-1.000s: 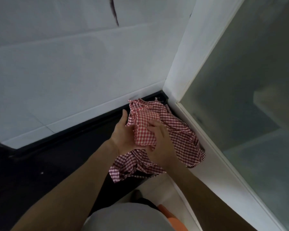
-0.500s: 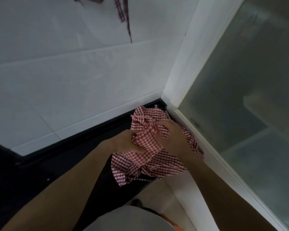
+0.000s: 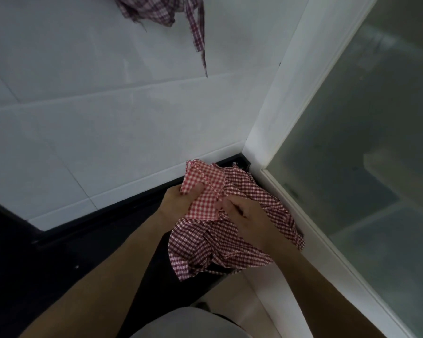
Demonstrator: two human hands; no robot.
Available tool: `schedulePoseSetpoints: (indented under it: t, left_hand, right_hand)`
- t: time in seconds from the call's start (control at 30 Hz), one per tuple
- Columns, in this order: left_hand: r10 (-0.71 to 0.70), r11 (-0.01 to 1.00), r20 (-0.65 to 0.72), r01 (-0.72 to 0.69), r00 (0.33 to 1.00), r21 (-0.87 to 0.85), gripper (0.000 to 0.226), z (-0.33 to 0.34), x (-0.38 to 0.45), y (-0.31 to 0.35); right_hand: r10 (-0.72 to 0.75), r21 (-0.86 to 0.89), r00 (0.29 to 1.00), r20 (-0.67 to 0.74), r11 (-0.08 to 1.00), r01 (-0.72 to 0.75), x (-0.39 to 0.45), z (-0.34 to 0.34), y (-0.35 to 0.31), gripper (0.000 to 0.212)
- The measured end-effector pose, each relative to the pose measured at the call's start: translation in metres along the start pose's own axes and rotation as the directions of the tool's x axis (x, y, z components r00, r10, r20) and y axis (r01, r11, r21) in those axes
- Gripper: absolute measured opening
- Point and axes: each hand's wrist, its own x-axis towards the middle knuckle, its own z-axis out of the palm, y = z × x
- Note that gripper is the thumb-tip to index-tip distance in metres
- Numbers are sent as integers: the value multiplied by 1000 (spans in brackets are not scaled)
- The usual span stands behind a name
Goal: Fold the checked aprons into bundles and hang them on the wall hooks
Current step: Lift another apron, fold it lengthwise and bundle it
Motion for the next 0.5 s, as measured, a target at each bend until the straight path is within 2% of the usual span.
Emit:
schedulePoseSetpoints:
  t: [0.1,0.3,0.5]
  left_hand:
    - [-82,956,88,104,993,-275,54,-2,-2,4]
    - [-123,912,200,190,972,-363,69,3,-8,11]
    - [-114,825,269,242,956,-511,60,13,-14,14]
  right_hand:
    - [54,55,998,-40,997,-52,-1,1,6,29]
    - [191,189,981,-11,964,-186,1,-8,5,33]
    - [299,484,952,59,826,-289,6,-19,-6,29]
